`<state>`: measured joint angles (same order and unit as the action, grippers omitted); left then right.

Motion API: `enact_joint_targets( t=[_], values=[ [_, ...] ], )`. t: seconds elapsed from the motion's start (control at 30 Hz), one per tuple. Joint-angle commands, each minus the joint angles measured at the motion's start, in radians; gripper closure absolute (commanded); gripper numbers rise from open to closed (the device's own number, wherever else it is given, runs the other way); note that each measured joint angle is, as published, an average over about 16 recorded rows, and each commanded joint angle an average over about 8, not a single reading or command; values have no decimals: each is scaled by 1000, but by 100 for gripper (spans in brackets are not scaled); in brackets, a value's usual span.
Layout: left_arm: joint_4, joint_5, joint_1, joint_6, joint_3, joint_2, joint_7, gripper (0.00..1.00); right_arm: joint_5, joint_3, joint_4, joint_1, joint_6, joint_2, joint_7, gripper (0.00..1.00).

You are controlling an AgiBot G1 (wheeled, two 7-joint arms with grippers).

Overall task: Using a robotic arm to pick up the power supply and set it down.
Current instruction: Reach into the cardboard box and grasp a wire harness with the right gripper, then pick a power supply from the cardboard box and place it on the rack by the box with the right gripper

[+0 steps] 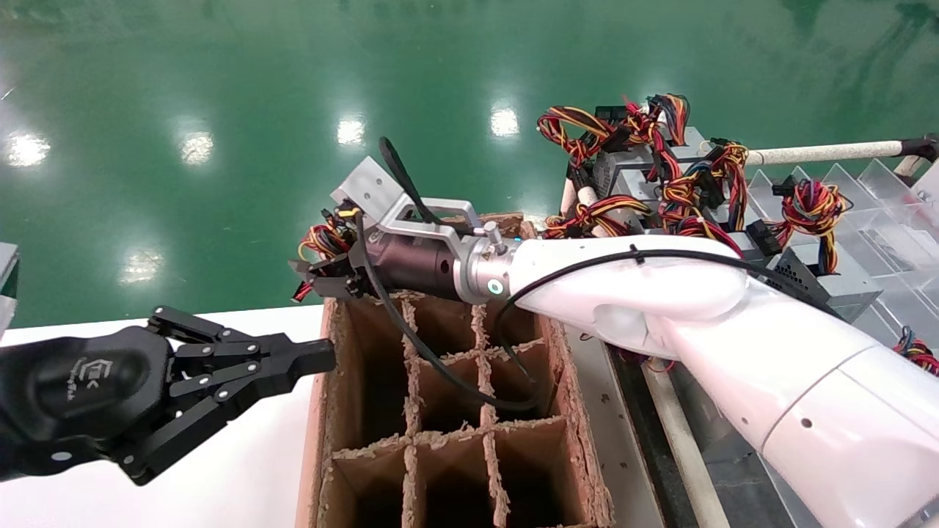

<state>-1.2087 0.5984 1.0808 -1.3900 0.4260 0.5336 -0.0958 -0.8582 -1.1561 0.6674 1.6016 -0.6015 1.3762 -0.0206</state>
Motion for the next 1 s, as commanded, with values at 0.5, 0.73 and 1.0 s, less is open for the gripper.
enact_joint_targets(
  t=[0.5,0.73,1.0],
  values=[
    [0,0,0,0,0,0,0,100,150,-103,16,-1,85,-4,128,100],
    [0,0,0,0,0,0,0,100,175,-137,-7,3,121,-3,212,100],
    [0,0,0,0,0,0,0,100,227,-165,-21,8,140,-4,247,100]
  ],
)
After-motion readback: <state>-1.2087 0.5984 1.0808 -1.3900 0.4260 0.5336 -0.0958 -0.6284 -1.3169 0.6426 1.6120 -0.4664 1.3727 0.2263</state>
